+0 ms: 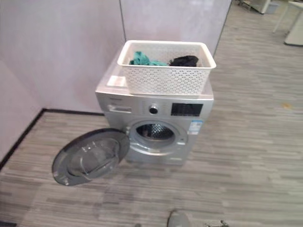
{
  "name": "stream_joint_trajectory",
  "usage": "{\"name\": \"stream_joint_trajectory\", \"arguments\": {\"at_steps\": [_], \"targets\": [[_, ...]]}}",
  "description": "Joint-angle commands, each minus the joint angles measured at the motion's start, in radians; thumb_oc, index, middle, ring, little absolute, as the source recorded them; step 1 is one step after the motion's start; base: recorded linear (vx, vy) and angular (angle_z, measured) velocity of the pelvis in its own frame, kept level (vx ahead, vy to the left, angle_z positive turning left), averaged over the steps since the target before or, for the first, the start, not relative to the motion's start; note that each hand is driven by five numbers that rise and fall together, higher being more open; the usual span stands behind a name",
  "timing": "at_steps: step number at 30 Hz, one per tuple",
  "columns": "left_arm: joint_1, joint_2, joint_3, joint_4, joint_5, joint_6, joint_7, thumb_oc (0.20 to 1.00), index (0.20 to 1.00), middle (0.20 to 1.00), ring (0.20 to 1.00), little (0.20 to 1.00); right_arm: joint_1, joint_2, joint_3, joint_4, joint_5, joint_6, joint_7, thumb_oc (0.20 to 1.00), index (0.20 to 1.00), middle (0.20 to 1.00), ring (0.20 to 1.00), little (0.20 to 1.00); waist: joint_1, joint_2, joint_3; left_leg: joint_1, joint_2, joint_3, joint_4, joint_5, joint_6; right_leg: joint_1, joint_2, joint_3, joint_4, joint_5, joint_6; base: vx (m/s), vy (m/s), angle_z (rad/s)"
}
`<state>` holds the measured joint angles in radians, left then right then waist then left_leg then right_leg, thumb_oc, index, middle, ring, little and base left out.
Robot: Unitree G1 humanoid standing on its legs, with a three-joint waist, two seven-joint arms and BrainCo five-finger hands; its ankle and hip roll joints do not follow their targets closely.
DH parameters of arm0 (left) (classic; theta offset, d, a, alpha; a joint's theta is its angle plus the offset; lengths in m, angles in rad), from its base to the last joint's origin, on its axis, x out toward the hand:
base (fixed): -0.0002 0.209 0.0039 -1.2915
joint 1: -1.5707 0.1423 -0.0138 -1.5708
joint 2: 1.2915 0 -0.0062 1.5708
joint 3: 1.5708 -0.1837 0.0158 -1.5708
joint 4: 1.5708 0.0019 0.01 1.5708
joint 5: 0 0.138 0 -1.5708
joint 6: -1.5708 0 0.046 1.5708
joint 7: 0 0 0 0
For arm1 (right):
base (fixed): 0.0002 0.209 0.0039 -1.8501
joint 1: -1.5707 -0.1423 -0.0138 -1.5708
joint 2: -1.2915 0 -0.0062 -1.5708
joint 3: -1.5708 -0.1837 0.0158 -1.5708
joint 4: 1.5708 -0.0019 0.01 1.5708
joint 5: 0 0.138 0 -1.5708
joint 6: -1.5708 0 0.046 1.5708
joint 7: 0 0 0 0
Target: Grab the laundry basket,head to the washer,open it,put in the laundry and shut it.
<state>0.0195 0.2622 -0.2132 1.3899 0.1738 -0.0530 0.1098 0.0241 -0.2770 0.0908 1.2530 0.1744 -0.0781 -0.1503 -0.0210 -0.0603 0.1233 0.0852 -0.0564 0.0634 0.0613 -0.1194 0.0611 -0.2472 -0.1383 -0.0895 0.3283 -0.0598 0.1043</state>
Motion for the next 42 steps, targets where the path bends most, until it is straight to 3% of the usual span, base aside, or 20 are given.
{"name": "stream_joint_trajectory", "arguments": {"at_steps": [1, 4, 6, 9, 10, 11, 13, 14, 16, 18, 21, 22, 23, 24, 25, 29, 37, 42], "targets": [[-0.03, 0.002, -0.001, -0.01, -0.002, -0.023, 0.014, 1.0, 1.0, 1.0, 1.0, 1.0, -0.045, -0.039, 0.014, 0.002, -0.002, -0.035, -0.016, 1.0, 1.0, 1.0, 1.0, 1.0, 0.002, 0.024, -0.022, 0.019, -0.005, -0.065, 0.032, -0.08, -0.022, 0.021, 0.011, 0.02, -0.128, 0.058, 0.042, 0.08, -0.088, -0.2], [-0.034, 0.011, -0.003, -0.018, -0.01, -0.026, 0.018, 1.0, 1.0, 1.0, 1.0, 1.0, -0.033, -0.043, 0.03, 0.011, -0.015, -0.037, -0.012, 1.0, 1.0, 1.0, 1.0, 1.0, -0.001, 0.019, -0.04, 0.024, 0.019, -0.079, 0.034, -0.082, -0.039, 0.06, 0.04, 0.039, -0.146, 0.043, 0.034, 0.21, -0.231, -0.02], [-0.042, 0.02, -0.005, -0.019, -0.014, -0.026, 0.021, 1.0, 1.0, 1.0, 1.0, 1.0, -0.012, -0.058, 0.055, 0.011, -0.053, -0.036, -0.01, 1.0, 1.0, 1.0, 1.0, 1.0, -0.005, 0.02, -0.069, 0.038, 0.065, -0.112, 0.048, -0.09, -0.066, 0.092, 0.074, 0.017, -0.158, 0.027, 0.013, 0.27, -0.296, 0.21], [-0.05, 0.025, -0.015, -0.024, -0.011, -0.027, 0.023, 1.0, 1.0, 1.0, 1.0, 1.0, -0.009, -0.074, 0.06, 0.0, -0.061, -0.04, -0.013, 1.0, 1.0, 1.0, 1.0, 1.0, -0.015, 0.024, -0.068, 0.019, 0.087, -0.127, 0.096, -0.095, -0.08, 0.109, 0.094, 0.008, -0.168, 0.012, -0.005, 0.12, -0.181, 0.32], [-0.059, 0.025, -0.021, -0.034, -0.013, -0.029, 0.029, 1.0, 1.0, 1.0, 1.0, 1.0, -0.013, -0.089, 0.068, -0.015, -0.064, -0.047, -0.017, 1.0, 1.0, 1.0, 1.0, 1.0, -0.017, 0.024, -0.06, -0.02, 0.102, -0.129, 0.185, -0.082, -0.099, 0.139, 0.108, -0.001, -0.193, -0.001, -0.022, 0.12, -0.209, 0.31], [-0.059, 0.025, -0.021, -0.034, -0.013, -0.029, 0.029, 1.0, 1.0, 1.0, 1.0, 1.0, -0.013, -0.09, 0.068, -0.015, -0.064, -0.047, -0.017, 1.0, 1.0, 1.0, 1.0, 1.0, -0.019, 0.025, -0.06, -0.024, 0.103, -0.131, 0.19, -0.084, -0.099, 0.139, 0.109, -0.003, -0.194, 0.0, -0.022, 0.11, -0.229, 0.36], [-0.078, 0.023, -0.025, -0.038, -0.027, -0.029, 0.034, 1.0, 1.0, 1.0, 1.0, 1.0, -0.026, -0.107, 0.08, -0.049, -0.066, -0.057, -0.026, 1.0, 1.0, 1.0, 1.0, 1.0, -0.008, 0.017, -0.023, -0.127, 0.096, -0.154, 0.397, -0.009, -0.121, 0.194, 0.116, -0.009, -0.234, -0.002, -0.054, 0.05, -0.191, 0.32], [-0.082, 0.021, -0.029, -0.04, -0.028, -0.031, 0.036, 1.0, 1.0, 1.0, 1.0, 1.0, -0.03, -0.113, 0.085, -0.059, -0.07, -0.058, -0.026, 1.0, 1.0, 1.0, 1.0, 1.0, -0.006, 0.016, -0.013, -0.147, 0.087, -0.164, 0.431, 0.006, -0.124, 0.209, 0.118, -0.005, -0.243, -0.003, -0.059, 0.04, -0.144, 0.24], [-0.086, 0.024, -0.038, -0.051, -0.032, -0.033, 0.041, 1.0, 1.0, 1.0, 1.0, 1.0, -0.04, -0.128, 0.101, -0.1, -0.09, -0.06, -0.032, 1.0, 1.0, 1.0, 1.0, 1.0, -0.009, 0.013, -0.002, -0.188, 0.1, -0.132, 0.379, 0.019, -0.127, 0.221, 0.113, -0.011, -0.255, -0.016, -0.061, 0.04, -0.032, 0.06], [-0.094, 0.028, -0.041, -0.055, -0.028, -0.033, 0.049, 1.0, 1.0, 1.0, 1.0, 1.0, -0.045, -0.143, 0.104, -0.151, -0.103, -0.065, -0.045, 1.0, 1.0, 1.0, 1.0, 1.0, -0.008, 0.01, 0.001, -0.201, 0.129, -0.099, 0.235, 0.014, -0.128, 0.223, 0.106, -0.015, -0.259, -0.023, -0.05, 0.03, 0.048, 0.04], [-0.113, 0.037, -0.055, -0.049, -0.022, -0.034, 0.062, 1.0, 1.0, 1.0, 1.0, 1.0, -0.041, -0.156, 0.102, -0.209, -0.123, -0.072, -0.078, 1.0, 1.0, 1.0, 1.0, 1.0, -0.002, 0.026, 0.007, -0.258, 0.175, -0.111, 0.06, 0.139, -0.152, 0.234, 0.108, -0.008, -0.25, -0.038, -0.034, 0.04, 0.102, -0.02], [-0.114, 0.037, -0.055, -0.048, -0.022, -0.034, 0.062, 1.0, 1.0, 1.0, 1.0, 1.0, -0.041, -0.156, 0.102, -0.209, -0.123, -0.072, -0.078, 1.0, 1.0, 1.0, 1.0, 1.0, -0.002, 0.025, 0.008, -0.254, 0.174, -0.111, 0.056, 0.141, -0.152, 0.235, 0.108, -0.007, -0.249, -0.039, -0.034, 0.08, 0.083, -0.1], [-0.103, 0.038, -0.046, -0.044, -0.024, -0.033, 0.063, 1.0, 1.0, 1.0, 1.0, 1.0, -0.041, -0.159, 0.1, -0.226, -0.133, -0.072, -0.072, 1.0, 1.0, 1.0, 1.0, 1.0, -0.002, 0.031, 0.004, -0.22, 0.17, -0.12, 0.058, 0.109, -0.149, 0.237, 0.103, 0.008, -0.227, -0.049, -0.028, 0.1, 0.168, -0.29], [-0.106, 0.043, -0.038, -0.027, -0.024, -0.033, 0.063, 1.0, 1.0, 1.0, 1.0, 1.0, -0.039, -0.158, 0.096, -0.255, -0.15, -0.073, -0.075, 1.0, 1.0, 1.0, 1.0, 1.0, -0.012, 0.036, -0.014, -0.195, 0.158, -0.132, 0.012, 0.123, -0.144, 0.231, 0.093, 0.023, -0.226, -0.035, -0.015, 0.22, 0.3, -0.43], [-0.095, 0.044, -0.02, -0.013, -0.021, -0.032, 0.055, 1.0, 1.0, 1.0, 1.0, 1.0, -0.033, -0.16, 0.071, -0.249, -0.153, -0.064, -0.077, 1.0, 1.0, 1.0, 1.0, 1.0, -0.017, 0.035, -0.051, -0.149, 0.141, -0.112, -0.029, 0.111, -0.132, 0.237, 0.07, 0.035, -0.24, -0.021, -0.002, 0.18, 0.246, -0.52], [-0.072, 0.054, 0.017, -0.013, -0.024, -0.032, 0.06, 1.0, 1.0, 1.0, 1.0, 1.0, -0.014, -0.157, 0.023, -0.321, -0.139, -0.063, -0.082, 1.0, 1.0, 1.0, 1.0, 1.0, -0.02, 0.032, -0.081, -0.081, 0.128, -0.061, -0.089, 0.106, -0.111, 0.253, 0.043, 0.074, -0.263, -0.01, 0.024, 0.12, 0.189, -0.38], [-0.046, 0.032, 0.057, -0.017, -0.038, -0.034, 0.059, 1.0, 1.0, 1.0, 1.0, 1.0, 0.072, -0.189, -0.123, -0.44, -0.115, -0.078, -0.122, 1.0, 1.0, 1.0, 1.0, 1.0, -0.034, 0.017, -0.11, -0.029, 0.122, -0.04, -0.136, 0.096, -0.099, 0.278, 0.021, 0.082, -0.311, 0.011, 0.045, 0.06, 0.063, -0.13], [-0.027, 0.016, 0.074, -0.006, -0.045, -0.031, 0.038, 1.0, 1.0, 1.0, 1.0, 1.0, 0.091, -0.271, -0.252, -0.479, -0.114, -0.08, -0.165, 1.0, 1.0, 1.0, 1.0, 1.0, -0.033, 0.004, -0.128, -0.026, 0.125, -0.042, -0.145, 0.092, -0.101, 0.284, 0.019, 0.079, -0.333, 0.021, 0.053, 0.03, 0.015, -0.06]]}}
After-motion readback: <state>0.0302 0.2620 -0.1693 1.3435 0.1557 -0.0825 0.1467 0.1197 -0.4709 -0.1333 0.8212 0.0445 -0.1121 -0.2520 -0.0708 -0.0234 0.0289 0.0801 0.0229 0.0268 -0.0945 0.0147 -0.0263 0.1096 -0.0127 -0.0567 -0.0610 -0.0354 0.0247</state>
